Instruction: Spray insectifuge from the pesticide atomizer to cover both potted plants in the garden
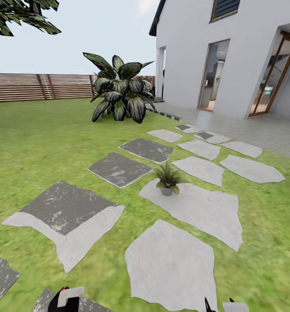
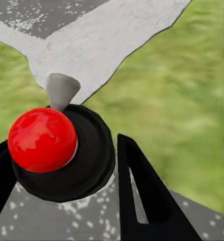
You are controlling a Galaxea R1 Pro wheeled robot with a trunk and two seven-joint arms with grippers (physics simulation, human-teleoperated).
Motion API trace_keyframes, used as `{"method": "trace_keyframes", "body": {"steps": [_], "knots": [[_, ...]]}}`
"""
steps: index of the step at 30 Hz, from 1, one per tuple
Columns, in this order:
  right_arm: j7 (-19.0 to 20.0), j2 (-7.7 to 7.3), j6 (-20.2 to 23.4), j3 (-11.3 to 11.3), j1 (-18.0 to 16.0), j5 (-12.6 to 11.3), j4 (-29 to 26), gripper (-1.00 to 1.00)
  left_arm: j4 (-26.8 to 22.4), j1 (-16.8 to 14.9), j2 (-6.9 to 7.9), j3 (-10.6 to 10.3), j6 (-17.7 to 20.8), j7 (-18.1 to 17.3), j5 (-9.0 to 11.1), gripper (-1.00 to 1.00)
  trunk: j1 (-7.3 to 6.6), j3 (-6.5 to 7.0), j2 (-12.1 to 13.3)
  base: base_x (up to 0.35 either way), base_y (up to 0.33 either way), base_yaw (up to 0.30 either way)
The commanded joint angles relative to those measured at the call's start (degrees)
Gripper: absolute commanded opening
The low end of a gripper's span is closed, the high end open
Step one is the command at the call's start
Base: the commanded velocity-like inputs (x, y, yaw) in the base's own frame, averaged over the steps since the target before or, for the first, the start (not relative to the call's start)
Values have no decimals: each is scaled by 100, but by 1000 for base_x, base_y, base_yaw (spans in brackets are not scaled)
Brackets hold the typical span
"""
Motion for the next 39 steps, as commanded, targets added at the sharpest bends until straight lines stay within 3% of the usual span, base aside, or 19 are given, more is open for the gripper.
{"method": "trace_keyframes", "body": {"steps": [1,39], "knots": [[-18,0,-14,4,-3,7,4,100,4,-4,-2,26,-19,9,-31,-100,2,-5,-2,294,-144,0],[-18,0,-14,2,-3,7,4,100,4,-4,-1,26,-19,9,-31,-100,2,-5,-2,293,-144,0]]}}
